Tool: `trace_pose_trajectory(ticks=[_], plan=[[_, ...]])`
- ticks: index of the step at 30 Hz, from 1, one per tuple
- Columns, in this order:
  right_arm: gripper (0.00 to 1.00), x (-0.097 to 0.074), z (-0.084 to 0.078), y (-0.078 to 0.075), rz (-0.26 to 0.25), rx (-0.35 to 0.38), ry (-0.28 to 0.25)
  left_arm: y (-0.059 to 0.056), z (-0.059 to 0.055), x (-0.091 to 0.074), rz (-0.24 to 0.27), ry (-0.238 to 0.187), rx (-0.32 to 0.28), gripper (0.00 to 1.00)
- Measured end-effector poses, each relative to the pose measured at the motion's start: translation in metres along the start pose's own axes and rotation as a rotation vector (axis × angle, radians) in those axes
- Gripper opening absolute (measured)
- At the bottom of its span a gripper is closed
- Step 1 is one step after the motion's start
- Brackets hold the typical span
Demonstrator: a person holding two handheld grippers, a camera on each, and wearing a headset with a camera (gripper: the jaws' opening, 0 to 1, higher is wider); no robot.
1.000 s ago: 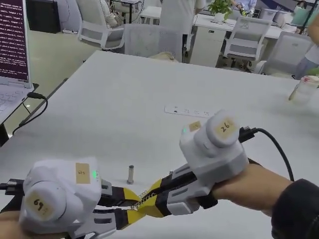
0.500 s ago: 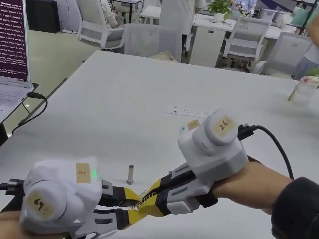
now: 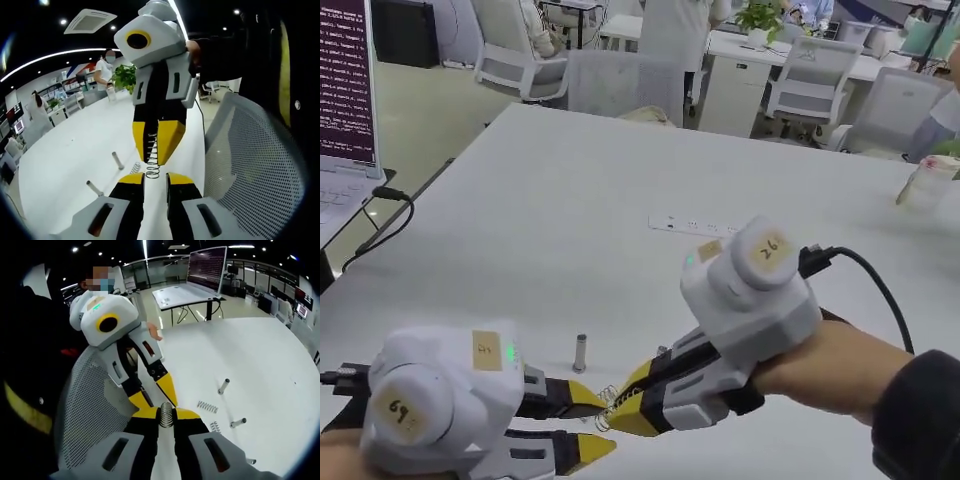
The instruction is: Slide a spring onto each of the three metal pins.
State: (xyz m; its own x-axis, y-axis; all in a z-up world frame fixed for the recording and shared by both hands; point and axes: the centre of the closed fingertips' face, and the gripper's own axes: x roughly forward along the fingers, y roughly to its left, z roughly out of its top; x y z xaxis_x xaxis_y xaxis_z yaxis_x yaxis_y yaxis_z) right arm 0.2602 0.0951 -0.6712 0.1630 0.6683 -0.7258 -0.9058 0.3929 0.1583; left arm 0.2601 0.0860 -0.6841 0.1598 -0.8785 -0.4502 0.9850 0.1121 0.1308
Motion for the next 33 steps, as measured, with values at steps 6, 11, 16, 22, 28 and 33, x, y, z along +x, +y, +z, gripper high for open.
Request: trace_pose_trajectory(ticks=[6, 11, 16, 22, 28, 33], plan=[[0.08, -0.012, -0.009, -0.010, -0.024, 0.009, 0.021, 0.007, 0.001, -0.005, 0.011, -0.029, -0.060, 0.17], [0.08, -0.025, -0.018, -0.023, -0.057, 0.028, 0.031, 0.016, -0.004, -0.011, 0.028, -0.051, -0.129, 0.22], [0.08, -0.034, -0.022, -0.032, -0.085, 0.047, 0.026, 0.022, -0.019, -0.015, 0.052, -0.043, -0.152, 0.28], [0.08, -0.044, -0.027, -0.042, -0.111, 0.060, 0.027, 0.031, -0.034, -0.018, 0.102, -0.027, -0.163, 0.39], [0.08, -0.059, -0.033, -0.055, -0.144, 0.073, 0.038, 0.039, -0.044, -0.024, 0.146, -0.029, -0.172, 0.49], [0.08, -0.074, -0.038, -0.068, -0.175, 0.082, 0.052, 0.042, -0.058, -0.029, 0.176, -0.021, -0.198, 0.56]])
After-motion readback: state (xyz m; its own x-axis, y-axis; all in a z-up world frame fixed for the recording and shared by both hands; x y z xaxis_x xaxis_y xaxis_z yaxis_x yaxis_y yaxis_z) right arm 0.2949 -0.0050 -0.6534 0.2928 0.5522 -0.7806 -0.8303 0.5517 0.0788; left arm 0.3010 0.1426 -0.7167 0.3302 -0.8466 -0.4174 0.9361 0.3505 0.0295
